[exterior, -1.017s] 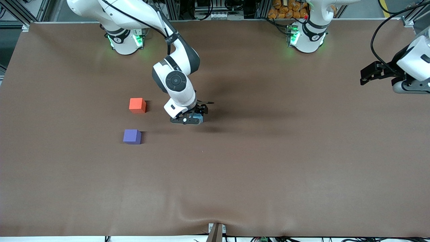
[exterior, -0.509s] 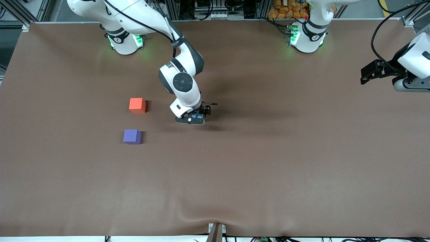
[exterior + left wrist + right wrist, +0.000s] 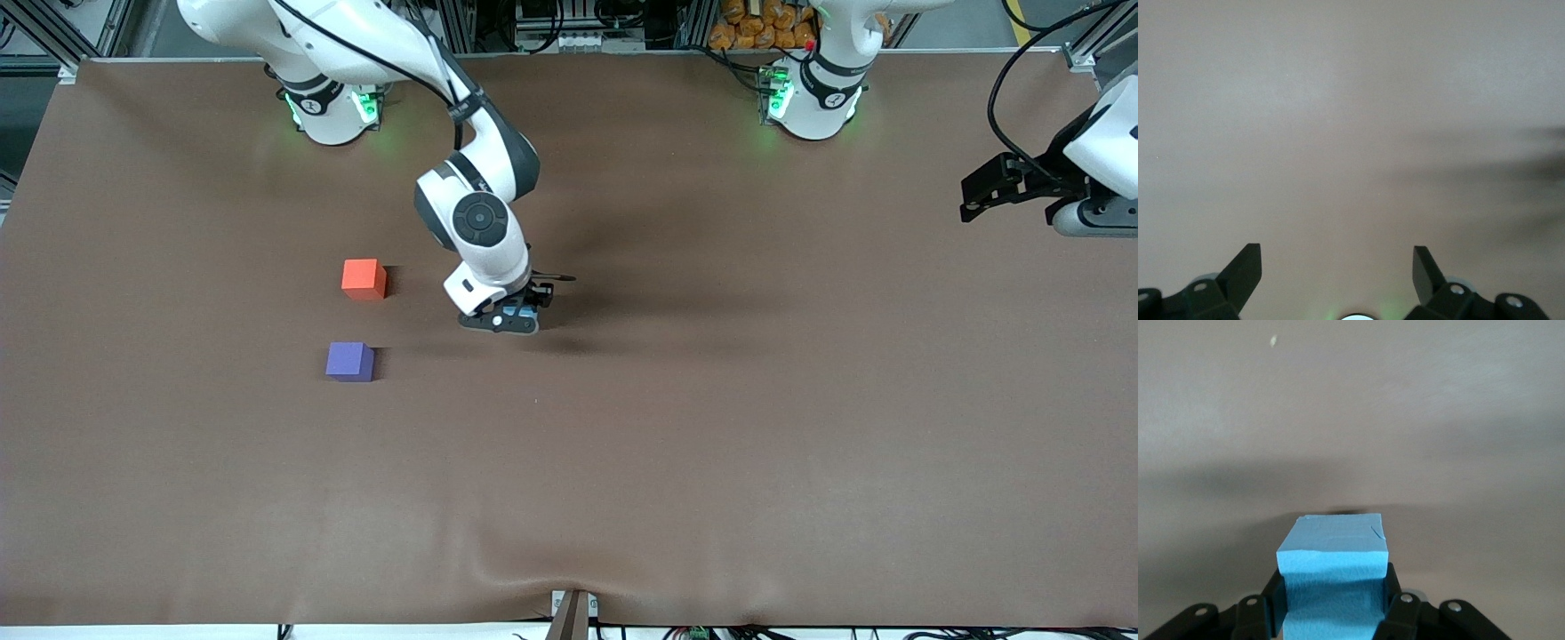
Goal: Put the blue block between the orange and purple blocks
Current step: 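Carry the light blue block with the right gripper beside the purple block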
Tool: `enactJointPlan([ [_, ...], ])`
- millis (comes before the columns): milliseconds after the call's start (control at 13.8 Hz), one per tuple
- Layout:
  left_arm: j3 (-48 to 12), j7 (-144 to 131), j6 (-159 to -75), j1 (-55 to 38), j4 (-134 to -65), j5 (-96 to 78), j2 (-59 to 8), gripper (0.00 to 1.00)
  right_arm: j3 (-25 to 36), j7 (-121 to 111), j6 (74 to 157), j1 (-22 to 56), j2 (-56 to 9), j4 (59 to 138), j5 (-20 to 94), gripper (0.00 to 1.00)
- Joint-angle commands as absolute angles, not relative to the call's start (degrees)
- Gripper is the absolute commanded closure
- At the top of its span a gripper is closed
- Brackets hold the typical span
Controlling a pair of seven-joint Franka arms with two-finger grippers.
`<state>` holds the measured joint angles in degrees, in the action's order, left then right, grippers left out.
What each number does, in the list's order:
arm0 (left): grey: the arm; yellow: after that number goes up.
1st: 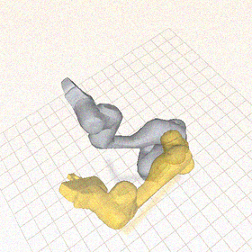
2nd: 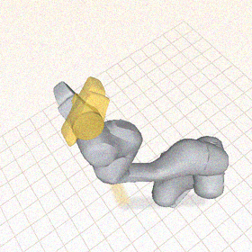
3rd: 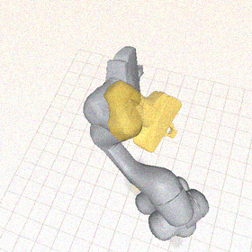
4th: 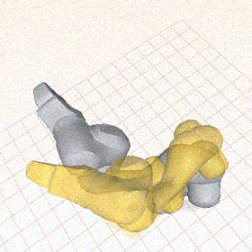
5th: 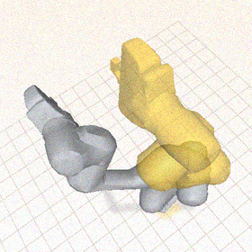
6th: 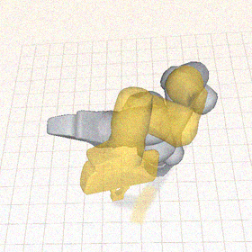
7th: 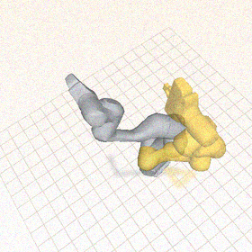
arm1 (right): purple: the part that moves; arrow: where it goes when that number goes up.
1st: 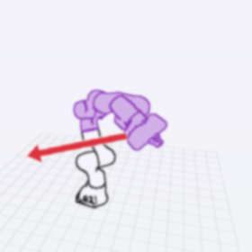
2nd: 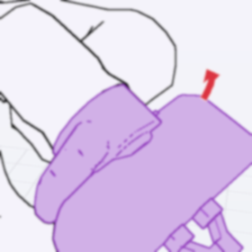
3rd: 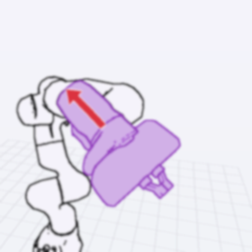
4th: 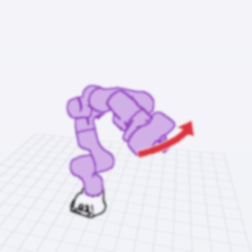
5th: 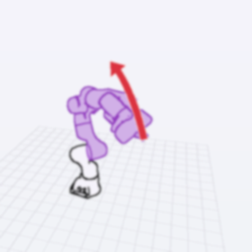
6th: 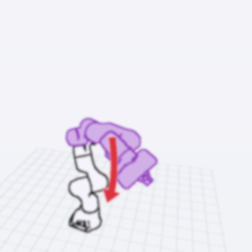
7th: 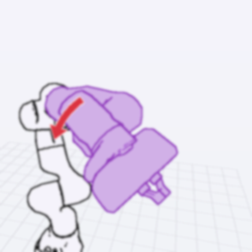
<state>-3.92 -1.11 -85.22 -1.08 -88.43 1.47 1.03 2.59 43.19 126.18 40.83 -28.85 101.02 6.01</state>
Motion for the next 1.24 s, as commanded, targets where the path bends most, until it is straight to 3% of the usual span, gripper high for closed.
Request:
enactJointPlan([
  [0,-4.4,1.8,-85.6,-0.4,-88.5,1.3,1.7,0.0,2.1,41.8,119.8,34.7,-23.1,100.7,6.2,1.0],
  [218,-4.3,2.5,-85.6,-0.3,-88.4,1.2,1.7,0.0,2.2,28.2,119.1,26.4,-22.4,101.3,6.2,1.0],
  [581,-4.5,2.5,-85.6,-0.7,-88.3,1.2,1.8,0.0,2.2,17.3,109.7,16.9,-17.7,103.3,6.2,1.0],
  [1162,-4.5,2.5,-85.5,-1.0,-88.4,1.2,1.8,0.0,2.1,9.4,118.6,12.7,-14.8,115.8,6.2,1.0],
])
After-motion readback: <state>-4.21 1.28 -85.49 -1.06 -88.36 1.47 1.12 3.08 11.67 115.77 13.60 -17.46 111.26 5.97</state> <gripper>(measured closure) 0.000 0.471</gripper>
